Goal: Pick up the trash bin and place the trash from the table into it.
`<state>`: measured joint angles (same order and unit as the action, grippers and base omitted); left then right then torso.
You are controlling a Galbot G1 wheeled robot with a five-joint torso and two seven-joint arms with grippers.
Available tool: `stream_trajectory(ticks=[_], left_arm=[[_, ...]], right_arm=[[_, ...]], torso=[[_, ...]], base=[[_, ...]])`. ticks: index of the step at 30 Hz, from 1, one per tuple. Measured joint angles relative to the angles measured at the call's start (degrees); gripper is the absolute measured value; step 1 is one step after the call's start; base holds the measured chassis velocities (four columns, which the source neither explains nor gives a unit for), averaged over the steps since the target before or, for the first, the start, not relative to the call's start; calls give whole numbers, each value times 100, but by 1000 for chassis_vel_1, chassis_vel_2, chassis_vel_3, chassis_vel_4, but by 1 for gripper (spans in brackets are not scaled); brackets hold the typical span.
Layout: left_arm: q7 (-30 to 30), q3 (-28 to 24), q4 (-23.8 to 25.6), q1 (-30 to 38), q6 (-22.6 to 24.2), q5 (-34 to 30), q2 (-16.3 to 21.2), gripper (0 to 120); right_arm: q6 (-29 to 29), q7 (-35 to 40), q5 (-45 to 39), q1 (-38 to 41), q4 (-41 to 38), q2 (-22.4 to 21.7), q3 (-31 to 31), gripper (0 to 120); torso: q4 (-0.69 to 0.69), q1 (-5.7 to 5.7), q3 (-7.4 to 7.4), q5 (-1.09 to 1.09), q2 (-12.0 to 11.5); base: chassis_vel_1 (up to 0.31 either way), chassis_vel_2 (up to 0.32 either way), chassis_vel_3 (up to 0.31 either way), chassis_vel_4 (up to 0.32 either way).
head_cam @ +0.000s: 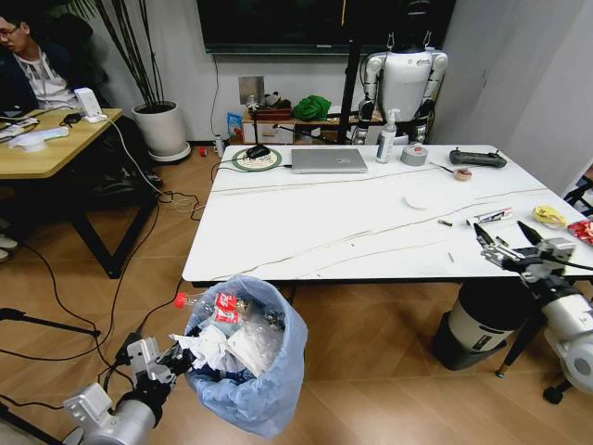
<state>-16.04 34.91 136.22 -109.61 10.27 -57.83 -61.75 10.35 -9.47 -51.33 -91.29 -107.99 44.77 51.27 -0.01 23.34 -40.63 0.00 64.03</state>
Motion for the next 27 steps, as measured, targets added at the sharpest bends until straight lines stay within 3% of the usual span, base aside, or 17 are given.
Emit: stream_trajectory(ticks=[11, 27], left_arm=[[56, -31, -11, -60, -25, 85, -57, 0], [72, -29, 32, -113, -48, 136, -101, 0]], right_arm=[[168, -161, 294, -723, -77, 375, 242, 100], [143, -182, 233, -598, -49, 754, -26, 100]], torso=[[0, 0, 0, 0, 0], [0, 1, -1, 0, 0]], base=[[0, 0, 0, 0], [0, 0, 0, 0]])
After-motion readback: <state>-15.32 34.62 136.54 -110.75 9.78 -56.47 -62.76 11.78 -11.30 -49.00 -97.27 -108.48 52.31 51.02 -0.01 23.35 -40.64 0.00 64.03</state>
